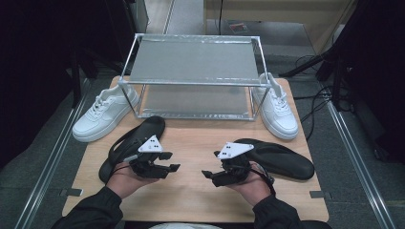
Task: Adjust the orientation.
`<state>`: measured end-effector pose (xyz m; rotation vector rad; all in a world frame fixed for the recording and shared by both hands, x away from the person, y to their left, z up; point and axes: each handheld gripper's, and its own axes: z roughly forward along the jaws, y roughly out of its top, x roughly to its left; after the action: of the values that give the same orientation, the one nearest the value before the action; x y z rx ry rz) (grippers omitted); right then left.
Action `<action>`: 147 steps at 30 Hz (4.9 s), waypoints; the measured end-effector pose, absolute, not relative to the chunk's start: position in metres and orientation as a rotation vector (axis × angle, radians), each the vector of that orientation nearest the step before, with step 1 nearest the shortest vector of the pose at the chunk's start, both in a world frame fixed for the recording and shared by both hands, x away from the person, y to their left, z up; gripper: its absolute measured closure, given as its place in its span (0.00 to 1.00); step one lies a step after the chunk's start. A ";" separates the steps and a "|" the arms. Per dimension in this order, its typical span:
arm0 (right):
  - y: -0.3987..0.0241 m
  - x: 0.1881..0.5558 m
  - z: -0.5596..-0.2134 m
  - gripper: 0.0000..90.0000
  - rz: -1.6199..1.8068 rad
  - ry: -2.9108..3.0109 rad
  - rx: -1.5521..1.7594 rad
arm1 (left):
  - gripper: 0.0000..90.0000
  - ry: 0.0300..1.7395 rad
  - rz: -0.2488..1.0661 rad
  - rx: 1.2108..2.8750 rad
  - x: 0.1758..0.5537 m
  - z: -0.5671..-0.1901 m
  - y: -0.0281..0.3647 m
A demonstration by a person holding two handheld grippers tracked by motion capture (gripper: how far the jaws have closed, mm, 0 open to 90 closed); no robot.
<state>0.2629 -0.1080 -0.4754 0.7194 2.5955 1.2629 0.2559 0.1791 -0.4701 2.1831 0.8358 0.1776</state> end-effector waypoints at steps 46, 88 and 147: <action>-0.097 0.289 -0.478 0.48 1.253 2.745 0.785 | 0.49 1.021 0.114 2.166 0.273 -0.464 0.246; -0.098 0.290 -0.481 0.47 1.221 2.738 0.790 | 0.67 1.153 0.120 2.275 0.337 -0.504 0.264; -0.122 0.275 -0.483 0.46 1.205 2.656 0.915 | 0.87 0.795 -0.127 2.385 0.338 -0.499 0.105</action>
<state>0.2747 -0.1222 -0.4825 0.9147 2.6562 1.2052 0.3375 0.1049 -0.4994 2.3853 0.7949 -0.1265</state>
